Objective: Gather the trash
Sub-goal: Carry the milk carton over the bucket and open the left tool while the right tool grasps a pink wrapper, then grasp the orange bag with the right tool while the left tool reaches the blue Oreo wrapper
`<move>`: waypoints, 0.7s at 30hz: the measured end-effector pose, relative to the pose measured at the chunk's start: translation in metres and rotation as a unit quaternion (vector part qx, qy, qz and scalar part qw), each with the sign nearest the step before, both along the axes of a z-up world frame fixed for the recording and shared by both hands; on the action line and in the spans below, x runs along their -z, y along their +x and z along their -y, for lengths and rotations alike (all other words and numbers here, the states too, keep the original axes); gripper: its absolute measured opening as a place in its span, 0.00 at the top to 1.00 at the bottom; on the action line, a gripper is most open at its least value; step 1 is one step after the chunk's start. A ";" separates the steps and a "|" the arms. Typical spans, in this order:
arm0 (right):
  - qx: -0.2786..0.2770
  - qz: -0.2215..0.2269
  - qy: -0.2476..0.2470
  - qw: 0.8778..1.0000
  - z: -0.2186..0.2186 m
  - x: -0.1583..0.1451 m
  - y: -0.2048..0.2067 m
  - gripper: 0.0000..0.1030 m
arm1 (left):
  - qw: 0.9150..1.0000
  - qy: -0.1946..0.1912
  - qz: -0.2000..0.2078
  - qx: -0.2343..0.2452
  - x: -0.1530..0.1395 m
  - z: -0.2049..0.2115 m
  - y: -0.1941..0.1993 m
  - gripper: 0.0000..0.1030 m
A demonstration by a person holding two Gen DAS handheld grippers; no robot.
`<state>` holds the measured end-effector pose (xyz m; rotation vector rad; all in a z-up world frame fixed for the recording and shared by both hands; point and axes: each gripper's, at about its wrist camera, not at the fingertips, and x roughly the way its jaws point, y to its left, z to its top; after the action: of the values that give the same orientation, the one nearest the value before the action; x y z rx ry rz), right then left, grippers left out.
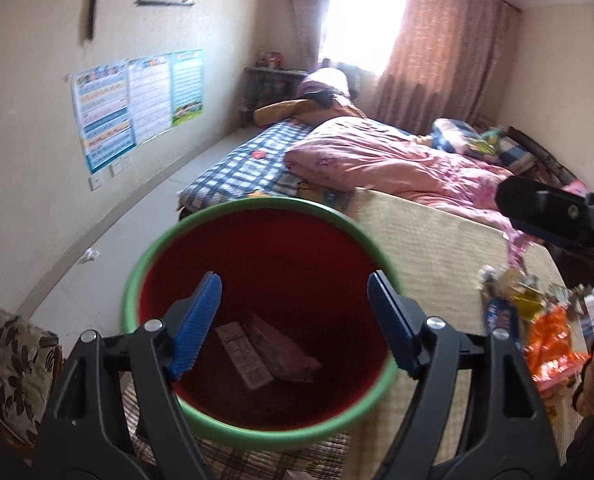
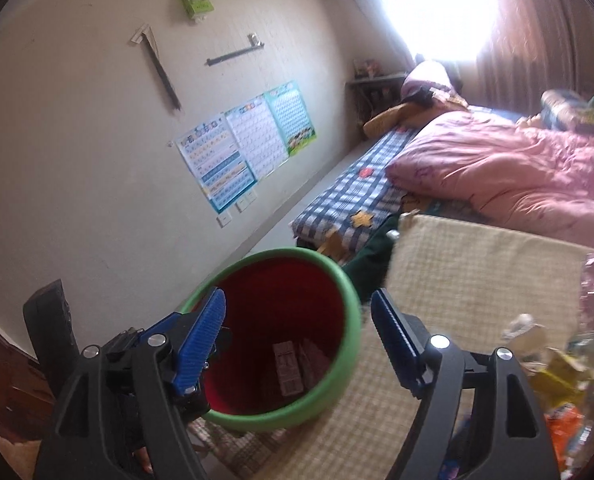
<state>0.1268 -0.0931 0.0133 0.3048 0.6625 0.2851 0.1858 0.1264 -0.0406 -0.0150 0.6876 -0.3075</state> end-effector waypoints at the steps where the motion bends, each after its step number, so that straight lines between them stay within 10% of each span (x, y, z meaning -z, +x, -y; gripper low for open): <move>1: 0.006 0.003 -0.007 1.000 0.006 0.000 -0.007 0.27 | 1.000 0.000 0.000 0.010 -0.001 0.009 -0.005 0.29; 21: 0.147 -0.112 -0.008 0.983 0.185 0.075 -0.117 0.23 | 0.979 -0.019 -0.140 0.150 0.053 0.167 -0.028 0.29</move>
<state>0.0098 -0.2786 -0.0616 0.4173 0.8299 -0.0381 0.1582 -0.0405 -0.0936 0.0100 0.9661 -0.6162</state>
